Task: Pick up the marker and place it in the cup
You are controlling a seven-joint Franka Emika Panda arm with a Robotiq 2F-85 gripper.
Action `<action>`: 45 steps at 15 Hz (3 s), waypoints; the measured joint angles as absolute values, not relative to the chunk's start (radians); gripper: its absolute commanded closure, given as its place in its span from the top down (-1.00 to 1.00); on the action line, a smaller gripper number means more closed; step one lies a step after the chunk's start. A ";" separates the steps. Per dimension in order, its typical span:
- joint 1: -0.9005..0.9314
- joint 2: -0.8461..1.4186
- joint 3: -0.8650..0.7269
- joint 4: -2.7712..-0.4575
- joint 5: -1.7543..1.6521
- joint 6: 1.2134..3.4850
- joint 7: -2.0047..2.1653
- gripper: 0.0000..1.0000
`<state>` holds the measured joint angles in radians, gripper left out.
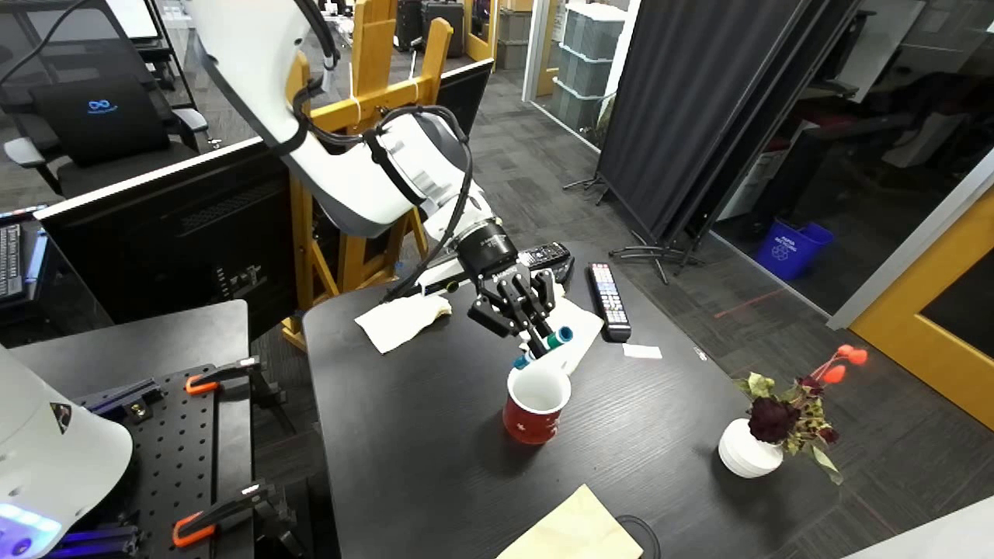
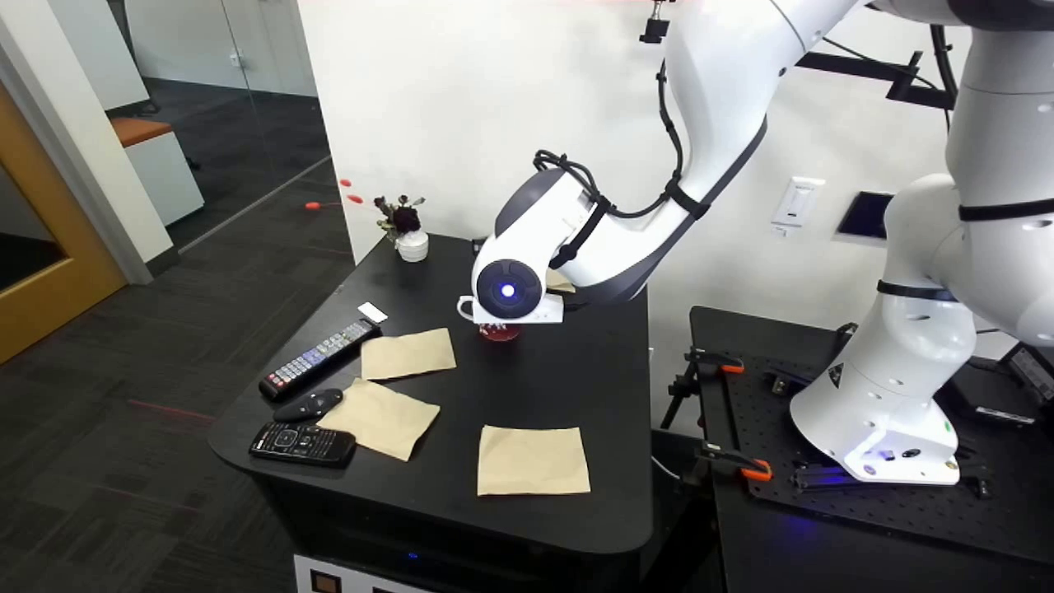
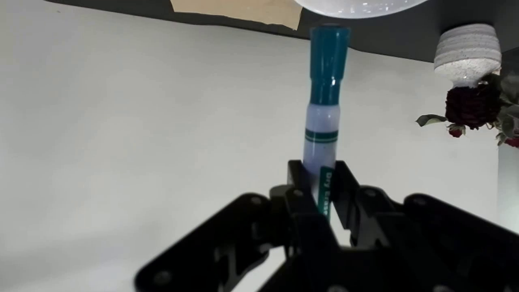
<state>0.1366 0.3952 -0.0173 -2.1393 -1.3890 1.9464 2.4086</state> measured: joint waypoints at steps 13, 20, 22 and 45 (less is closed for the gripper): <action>0.111 0.469 -0.010 -2.091 -1.416 1.946 2.431 -0.90; 0.099 0.503 -0.008 -2.066 -1.435 1.956 2.431 -0.90; 0.099 0.518 -0.007 -2.059 -1.435 1.958 2.431 -0.90; 0.093 0.598 0.006 -2.021 -1.434 1.962 2.431 1.00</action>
<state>0.0928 0.5979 0.0059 -2.0206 -1.4342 1.9616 2.4314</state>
